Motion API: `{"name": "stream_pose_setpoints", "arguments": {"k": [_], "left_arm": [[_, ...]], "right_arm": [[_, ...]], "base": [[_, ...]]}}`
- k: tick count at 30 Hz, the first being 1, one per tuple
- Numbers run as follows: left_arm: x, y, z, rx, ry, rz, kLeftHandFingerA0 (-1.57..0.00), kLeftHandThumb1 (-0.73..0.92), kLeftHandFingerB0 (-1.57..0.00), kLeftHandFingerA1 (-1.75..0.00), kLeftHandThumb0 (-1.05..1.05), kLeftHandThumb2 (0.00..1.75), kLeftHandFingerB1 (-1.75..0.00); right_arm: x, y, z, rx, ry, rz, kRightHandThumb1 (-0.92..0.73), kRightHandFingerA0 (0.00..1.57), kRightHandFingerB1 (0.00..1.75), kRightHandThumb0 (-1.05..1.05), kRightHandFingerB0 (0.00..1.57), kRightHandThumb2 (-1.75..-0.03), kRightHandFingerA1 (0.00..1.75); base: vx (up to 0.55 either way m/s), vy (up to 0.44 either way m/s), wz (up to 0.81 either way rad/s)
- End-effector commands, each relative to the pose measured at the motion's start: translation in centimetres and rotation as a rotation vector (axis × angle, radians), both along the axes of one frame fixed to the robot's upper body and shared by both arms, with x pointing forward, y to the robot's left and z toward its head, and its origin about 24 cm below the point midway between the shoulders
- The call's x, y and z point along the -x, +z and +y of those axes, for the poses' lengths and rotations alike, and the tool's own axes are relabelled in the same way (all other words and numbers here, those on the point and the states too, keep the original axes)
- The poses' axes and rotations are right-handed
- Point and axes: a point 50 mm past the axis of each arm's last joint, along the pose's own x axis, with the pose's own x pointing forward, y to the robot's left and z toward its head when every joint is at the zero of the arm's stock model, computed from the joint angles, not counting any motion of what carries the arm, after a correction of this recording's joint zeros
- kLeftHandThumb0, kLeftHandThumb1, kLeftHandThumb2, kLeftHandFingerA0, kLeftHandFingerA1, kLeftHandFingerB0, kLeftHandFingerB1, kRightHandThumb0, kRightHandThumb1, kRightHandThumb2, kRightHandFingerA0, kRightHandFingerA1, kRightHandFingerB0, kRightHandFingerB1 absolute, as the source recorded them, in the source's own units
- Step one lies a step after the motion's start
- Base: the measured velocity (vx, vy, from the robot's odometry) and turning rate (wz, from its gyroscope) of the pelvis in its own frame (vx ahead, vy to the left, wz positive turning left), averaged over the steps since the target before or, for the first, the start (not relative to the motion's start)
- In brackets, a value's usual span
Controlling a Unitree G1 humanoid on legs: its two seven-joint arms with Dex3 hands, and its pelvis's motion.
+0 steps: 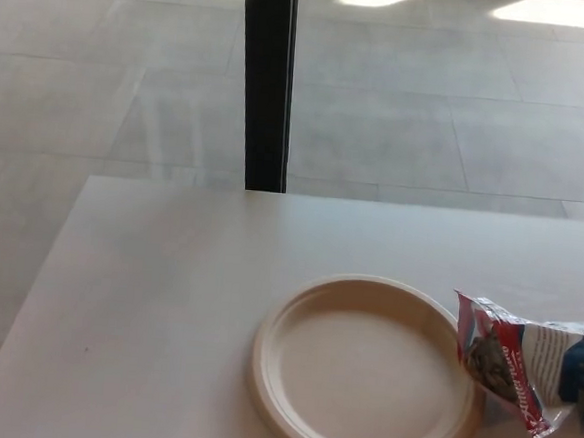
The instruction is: The robot uses its right hand to pick up a bag of sunflower seeds kept in the middle of the desk and tilts it over a plate kept next to it to pour out a few seeds and then puts the bag of seeds back on the desk
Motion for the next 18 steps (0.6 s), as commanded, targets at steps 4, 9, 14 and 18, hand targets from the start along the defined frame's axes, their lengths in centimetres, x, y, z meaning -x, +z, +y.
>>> {"name": "stream_pose_setpoints", "arguments": {"k": [4, 9, 14, 18], "left_arm": [[-5.0, 1.9, 1.5, 0.082, 0.382, -0.67, -0.49, 0.74, -0.35, -0.48, -0.78, 0.62, -0.33], [-4.8, 1.7, 1.2, 0.079, 0.36, -0.642, -0.5, 0.75, -0.38, -0.48, -0.76, 0.63, -0.33], [-4.7, 1.6, 1.1, 0.091, 0.37, -0.64, -0.53, 0.75, -0.36, -0.46, -0.75, 0.63, -0.33], [-4.5, 1.4, 1.0, 0.093, 0.378, -0.638, -0.49, 0.64, -0.32, -0.58, -0.85, 0.99, -0.48]], "right_arm": [[-26.0, 29.5, 0.3, 0.361, 0.866, -1.234, -0.41, 0.03, 0.37, -0.71, 0.0, -0.85, 0.38], [-27.4, 27.5, 3.9, 0.367, 1.092, -1.027, -0.45, 0.0, 0.0, -0.8, 0.0, -0.82, 0.11], [-28.5, 24.7, 6.9, 0.355, 1.283, -0.858, -0.49, 0.0, 0.06, -0.85, 0.0, -0.87, 0.05], [-28.9, 23.4, 8.0, 0.357, 1.334, -0.781, -0.5, 0.0, 0.03, -0.88, 0.0, -0.88, 0.04]], "base": [[0.0, 0.0, -0.03], [0.0, 0.0, 0.0], [0.0, -0.001, 0.0], [-0.01, 0.0, -0.05]]}}
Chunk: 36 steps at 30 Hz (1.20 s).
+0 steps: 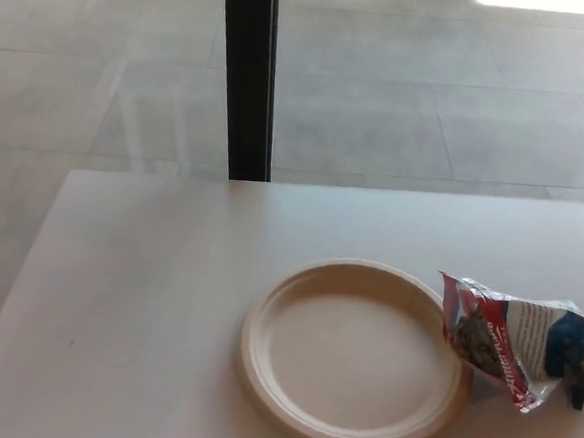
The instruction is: The robot uses its right hand to pick up a bag of sunflower seeds kept in the middle of the desk and tilts it over a plate kept next to it to pour out a few seeds and then puts the bag of seeds back on the desk
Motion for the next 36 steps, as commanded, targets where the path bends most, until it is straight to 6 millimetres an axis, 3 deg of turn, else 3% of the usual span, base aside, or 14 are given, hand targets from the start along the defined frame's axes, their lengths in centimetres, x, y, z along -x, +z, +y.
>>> {"name": "stream_pose_setpoints", "arguments": {"k": [1, 6, 9, 12, 13, 14, 17, 18, 21, 22, 23, 24, 35, 36], "left_arm": [[-1.1, 1.2, 0.8, 0.058, 0.22, -0.365, -0.53, 0.7, -0.37, -0.51, -0.82, 0.64, -0.34], [-0.9, 1.1, 0.7, 0.058, 0.216, -0.36, -0.46, 0.64, -0.32, -0.58, -0.83, 1.0, -0.48], [-0.7, 1.2, 0.8, 0.06, 0.223, -0.37, -0.48, 0.74, -0.37, -0.5, -0.77, 0.63, -0.34], [-0.7, 1.3, 1.0, 0.054, 0.222, -0.37, -0.46, 0.59, -0.29, -0.6, -0.76, 0.99, -0.48], [-0.7, 1.3, 1.0, 0.053, 0.223, -0.365, -0.51, 0.74, -0.37, -0.5, -0.77, 0.63, -0.34], [-0.7, 1.3, 0.9, 0.051, 0.223, -0.359, -0.48, 0.63, -0.32, -0.59, -0.87, 0.99, -0.47], [-0.6, 1.2, 0.8, 0.054, 0.224, -0.358, -0.48, 0.59, -0.29, -0.61, -0.79, 0.99, -0.47], [-0.4, 1.2, 0.8, 0.058, 0.226, -0.363, -0.5, 0.73, -0.39, -0.5, -0.78, 0.62, -0.35], [-0.4, 1.2, 0.8, 0.06, 0.227, -0.364, -0.5, 0.73, -0.39, -0.5, -0.78, 0.62, -0.35], [-0.3, 1.2, 0.8, 0.063, 0.228, -0.364, -0.47, 0.72, -0.37, -0.49, -0.78, 0.62, -0.34], [-0.1, 1.2, 0.7, 0.066, 0.227, -0.364, -0.47, 0.73, -0.36, -0.49, -0.78, 0.62, -0.34], [0.0, 1.1, 0.7, 0.066, 0.229, -0.363, -0.47, 0.73, -0.36, -0.5, -0.78, 0.62, -0.34], [0.3, 0.9, 0.5, 0.078, 0.239, -0.36, -0.49, 0.73, -0.36, -0.5, -0.78, 0.62, -0.34], [0.3, 0.9, 0.5, 0.076, 0.24, -0.359, -0.48, 0.72, -0.37, -0.5, -0.8, 0.62, -0.34]], "right_arm": [[-11.4, 15.2, 9.6, 0.431, 0.903, -0.282, -0.5, 0.0, 0.03, -0.87, 0.0, -0.88, 0.04], [-11.8, 14.8, 10.9, 0.432, 0.919, -0.231, -0.57, 0.0, 0.15, -0.79, 0.0, -0.58, 0.16], [-11.8, 14.7, 10.7, 0.419, 0.912, -0.234, -0.46, 0.0, 0.15, -0.78, 0.0, -0.87, 0.14], [-11.5, 14.4, 10.4, 0.418, 0.897, -0.226, -0.45, 0.0, 0.17, -0.77, 0.0, -0.88, 0.16], [-11.4, 14.3, 10.2, 0.42, 0.893, -0.222, -0.47, 0.0, 0.14, -0.81, 0.0, -0.89, 0.14], [-11.2, 14.0, 10.0, 0.418, 0.885, -0.214, -0.45, 0.0, 0.19, -0.76, 0.0, -0.89, 0.19], [-10.8, 13.4, 9.5, 0.399, 0.86, -0.184, -0.58, 0.0, 0.25, -0.77, 0.0, -0.58, 0.27], [-9.8, 11.8, 8.5, 0.342, 0.836, -0.121, -0.47, 0.07, 0.27, -0.75, 0.05, -0.84, 0.47], [-9.6, 11.6, 8.5, 0.336, 0.834, -0.108, -0.47, 0.07, 0.27, -0.75, 0.05, -0.84, 0.47], [-8.5, 9.8, 7.8, 0.251, 0.794, -0.058, -0.58, 0.18, 0.23, -0.61, 0.1, -0.6, 0.4], [-5.9, 6.2, 6.6, 0.096, 0.704, 0.047, -0.4, 0.0, 0.5, -0.36, 0.0, -0.96, 0.5], [-5.2, 5.4, 6.4, 0.083, 0.69, 0.073, -0.61, 0.2, 0.25, -0.62, 0.09, -0.58, 0.38], [5.0, -3.8, 3.4, -0.083, 0.401, 0.398, -0.4, 0.02, 0.5, -0.37, 0.0, -0.97, 0.52], [5.7, -4.3, 3.1, -0.117, 0.363, 0.423, -0.46, 0.12, 0.39, -0.7, 0.07, -0.82, 0.52]], "base": [[0.0, 0.0, 0.0], [-0.01, 0.0, -0.03], [0.0, 0.0, 0.0], [0.0, 0.0, 0.0], [0.0, 0.0, 0.0], [0.0, 0.0, 0.0], [0.0, 0.0, 0.0], [0.0, 0.0, 0.0], [0.0, 0.0, 0.0], [0.0, 0.0, 0.0], [0.0, 0.0, 0.0], [0.0, 0.0, 0.0], [-0.03, -0.015, 0.06], [0.0, 0.0, 0.0]]}}
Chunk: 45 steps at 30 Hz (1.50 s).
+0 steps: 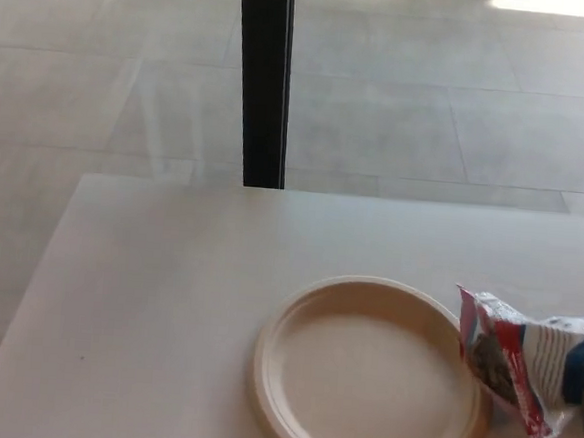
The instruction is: The robot uses its right hand to pick up a bag of sunflower seeds kept in the middle of the desk and tilts it over a plate kept next to it to pour out a few seeds and then puts the bag of seeds back on the desk
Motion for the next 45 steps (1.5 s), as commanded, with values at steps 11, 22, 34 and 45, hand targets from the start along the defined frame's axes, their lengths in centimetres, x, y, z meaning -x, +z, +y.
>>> {"name": "stream_pose_setpoints", "arguments": {"k": [11, 22, 34, 45], "left_arm": [[-0.5, 0.6, 0.4, -0.018, -0.015, -0.052, -0.47, 0.73, -0.35, -0.49, -0.78, 0.62, -0.33], [0.0, 0.3, 0.2, -0.019, 0.01, -0.041, -0.47, 0.62, -0.31, -0.58, -0.88, 1.0, -0.46], [-0.1, 0.3, 0.2, -0.014, 0.012, -0.044, -0.48, 0.72, -0.37, -0.47, -0.83, 0.62, -0.33], [-0.2, 0.4, 0.3, -0.026, -0.007, -0.041, -0.44, 0.58, -0.29, -0.57, -0.8, 0.99, -0.47]], "right_arm": [[8.7, -3.1, -2.8, 0.022, -0.142, 0.234, -0.46, 0.2, 0.42, -0.7, 0.08, -0.85, 0.6], [12.0, 0.8, -6.9, -0.057, -0.572, 0.018, -0.49, 0.02, 0.28, -0.68, 0.0, -0.88, 0.3], [1.1, 7.9, -11.3, -0.026, -0.778, -0.612, -0.57, 0.03, 0.12, -0.85, 0.02, -0.95, 0.16], [-9.5, 20.4, -7.4, -0.053, -0.345, -1.019, -0.55, 0.07, 0.28, -0.87, 0.07, -0.92, 0.21]], "base": [[0.0, 0.0, 0.0], [0.0, 0.0, 0.0], [0.0, 0.0, 0.0], [0.0, 0.0, 0.01]]}}
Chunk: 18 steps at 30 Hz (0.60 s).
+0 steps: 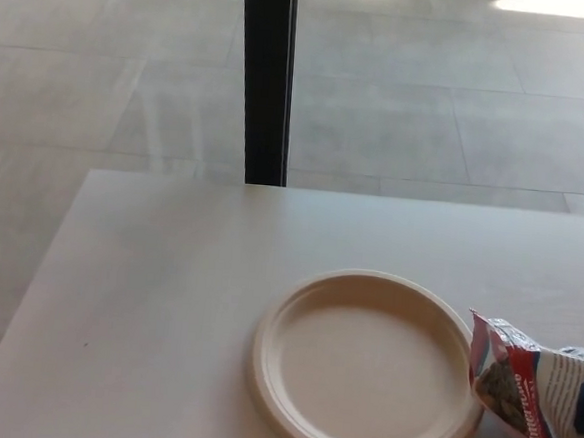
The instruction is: The robot uses its right hand to pick up a bag of sunflower seeds kept in the middle of the desk and tilts it over a plate kept next to it to pour out a few seeds and then puts the bag of seeds back on the desk
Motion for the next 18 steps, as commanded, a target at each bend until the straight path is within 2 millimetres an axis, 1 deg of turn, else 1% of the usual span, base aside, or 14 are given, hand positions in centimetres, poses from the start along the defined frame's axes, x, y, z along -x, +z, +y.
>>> {"name": "stream_pose_setpoints", "arguments": {"k": [1, 4, 5, 6, 7, 8, 10, 11, 12, 13, 14, 15, 16, 18], "left_arm": [[-0.1, 0.4, 0.4, -0.03, -0.003, -0.018, -0.49, 0.73, -0.38, -0.48, -0.82, 0.63, -0.34], [-0.2, 0.5, 0.5, -0.032, 0.0, -0.019, -0.49, 0.73, -0.37, -0.49, -0.8, 0.63, -0.34], [-0.2, 0.5, 0.5, -0.03, -0.003, -0.02, -0.45, 0.58, -0.32, -0.55, -0.85, 0.79, -0.41], [-0.2, 0.5, 0.5, -0.028, -0.006, -0.022, -0.48, 0.73, -0.35, -0.5, -0.79, 0.62, -0.34], [-0.2, 0.5, 0.5, -0.034, -0.008, -0.02, -0.49, 0.73, -0.36, -0.5, -0.8, 0.63, -0.34], [-0.2, 0.5, 0.5, -0.035, -0.008, -0.017, -0.47, 0.59, -0.3, -0.61, -0.81, 0.99, -0.48], [-0.2, 0.5, 0.5, -0.031, 0.002, -0.014, -0.45, 0.61, -0.31, -0.59, -0.86, 0.98, -0.47], [-0.2, 0.5, 0.5, -0.03, 0.001, -0.014, -0.46, 0.59, -0.32, -0.54, -0.83, 0.78, -0.41], [-0.2, 0.5, 0.5, -0.03, 0.001, -0.015, -0.5, 0.73, -0.36, -0.5, -0.79, 0.62, -0.34], [-0.2, 0.5, 0.5, -0.026, 0.003, -0.017, -0.46, 0.59, -0.31, -0.55, -0.83, 0.78, -0.41], [-0.2, 0.5, 0.5, -0.029, -0.005, -0.011, -0.49, 0.74, -0.35, -0.48, -0.78, 0.63, -0.33], [-0.1, 0.5, 0.5, -0.028, -0.006, -0.011, -0.46, 0.58, -0.31, -0.54, -0.84, 0.78, -0.4], [-0.2, 0.4, 0.4, -0.023, -0.003, -0.016, -0.48, 0.73, -0.35, -0.49, -0.78, 0.63, -0.34], [-0.2, 0.3, 0.4, -0.02, 0.006, -0.016, -0.49, 0.73, -0.36, -0.49, -0.79, 0.62, -0.33]], "right_arm": [[-4.1, 7.1, 2.6, 0.103, 0.199, -0.167, -0.55, 0.08, 0.19, -0.89, 0.07, -0.91, 0.16], [-5.4, 8.4, 4.6, 0.172, 0.307, -0.152, -0.53, 0.07, 0.15, -0.85, 0.07, -0.9, 0.22], [-6.0, 8.9, 6.0, 0.222, 0.375, -0.118, -0.54, 0.08, 0.15, -0.87, 0.07, -0.92, 0.15], [-6.5, 9.3, 7.3, 0.304, 0.443, -0.071, -0.56, 0.08, 0.14, -0.89, 0.07, -0.94, 0.2], [-7.1, 9.2, 9.0, 0.343, 0.532, -0.058, -0.5, 0.0, 0.15, -0.8, 0.0, -0.92, 0.22], [-7.4, 9.0, 9.8, 0.36, 0.573, -0.045, -0.51, 0.0, 0.11, -0.81, 0.0, -0.92, 0.22], [-7.6, 8.7, 10.9, 0.397, 0.631, -0.026, -0.51, 0.0, 0.09, -0.81, 0.0, -0.89, 0.24], [-7.8, 8.5, 11.4, 0.393, 0.66, -0.012, -0.49, 0.0, 0.11, -0.78, 0.0, -0.88, 0.24], [-7.9, 8.1, 12.1, 0.419, 0.693, 0.021, -0.49, 0.01, 0.14, -0.75, 0.0, -0.89, 0.26], [-7.9, 7.7, 12.7, 0.453, 0.726, 0.061, -0.5, 0.0, 0.13, -0.78, 0.0, -0.91, 0.23], [-8.0, 6.9, 13.6, 0.479, 0.767, 0.1, -0.53, 0.09, 0.05, -0.89, 0.08, -0.87, 0.22], [-8.1, 6.1, 14.3, 0.503, 0.804, 0.138, -0.5, 0.02, 0.13, -0.81, 0.0, -0.9, 0.27], [-8.1, 5.8, 14.5, 0.516, 0.822, 0.158, -0.51, 0.01, 0.1, -0.83, 0.0, -0.91, 0.29], [-8.2, 5.1, 14.7, 0.518, 0.841, 0.18, -0.5, 0.01, 0.11, -0.82, 0.0, -0.9, 0.32]], "base": [[0.0, 0.0, 0.0], [0.0, 0.0, 0.0], [0.0, 0.0, 0.0], [0.0, 0.0, 0.0], [0.0, 0.0, 0.0], [0.0, 0.0, 0.0], [0.0, 0.0, 0.0], [0.0, 0.0, 0.0], [0.0, 0.0, 0.0], [0.0, 0.0, 0.0], [0.0, 0.0, 0.0], [0.0, 0.0, 0.0], [0.0, 0.0, 0.0], [0.0, 0.0, 0.0]]}}
